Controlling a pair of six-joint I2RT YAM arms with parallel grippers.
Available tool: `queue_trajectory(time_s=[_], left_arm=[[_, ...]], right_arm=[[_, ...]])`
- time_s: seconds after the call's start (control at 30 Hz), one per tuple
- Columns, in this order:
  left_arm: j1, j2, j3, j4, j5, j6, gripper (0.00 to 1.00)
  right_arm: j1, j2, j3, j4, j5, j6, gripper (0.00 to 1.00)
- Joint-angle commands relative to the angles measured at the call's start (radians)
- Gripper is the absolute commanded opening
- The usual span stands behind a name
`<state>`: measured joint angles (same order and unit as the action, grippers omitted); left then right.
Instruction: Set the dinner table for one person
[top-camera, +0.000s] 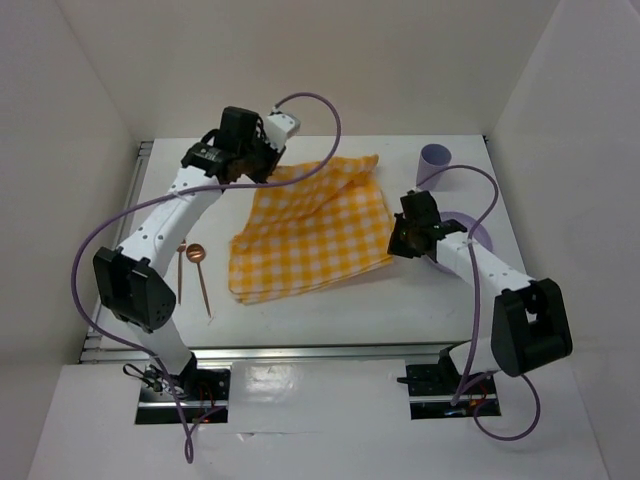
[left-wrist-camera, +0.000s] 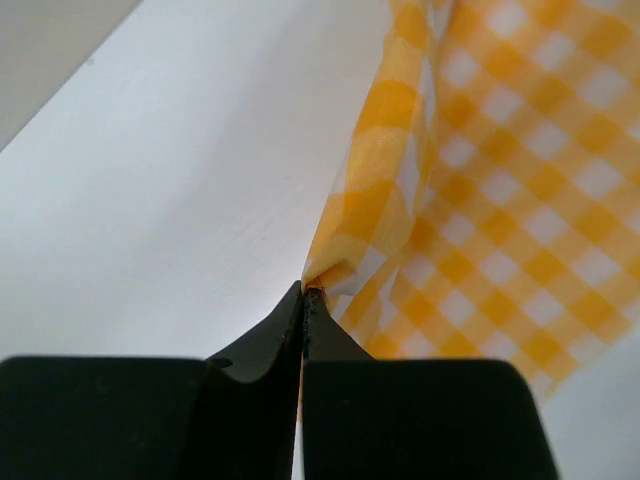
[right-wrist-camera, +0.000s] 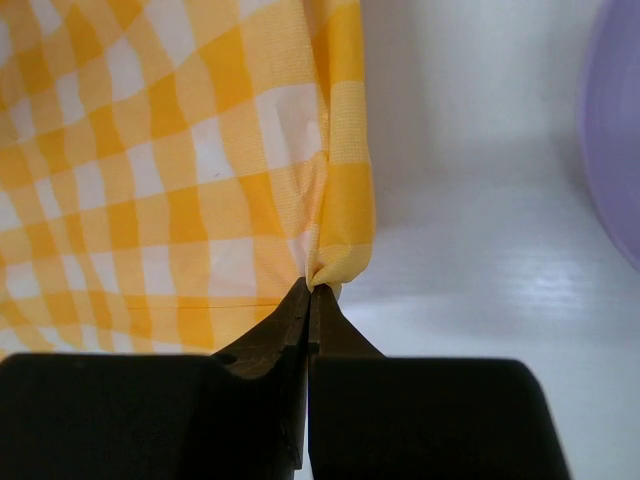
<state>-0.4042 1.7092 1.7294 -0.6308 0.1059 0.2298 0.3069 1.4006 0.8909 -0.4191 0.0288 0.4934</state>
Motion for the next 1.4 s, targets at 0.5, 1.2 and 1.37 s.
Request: queue_trajectory(time_s=[0.5,1.2,1.37], left_arm=[[0.186,0.363,0.091,0.177,-0.239,-0.058,0.53],[0.088,0.28,-0.029,0.077,-0.256,-0.029,0.96],[0.068,0.374,-0.159,0.114,-0.33,-0.09,0.91]], right_arm=[[-0.005,-0.207,-0.044,-0.375,0.005,0.135,0.19],[0.041,0.082,0.148,-0.113,0.023,0.048,0.4],[0.041,0.215,0.148,-0.049,0.003,0.083,0.03]])
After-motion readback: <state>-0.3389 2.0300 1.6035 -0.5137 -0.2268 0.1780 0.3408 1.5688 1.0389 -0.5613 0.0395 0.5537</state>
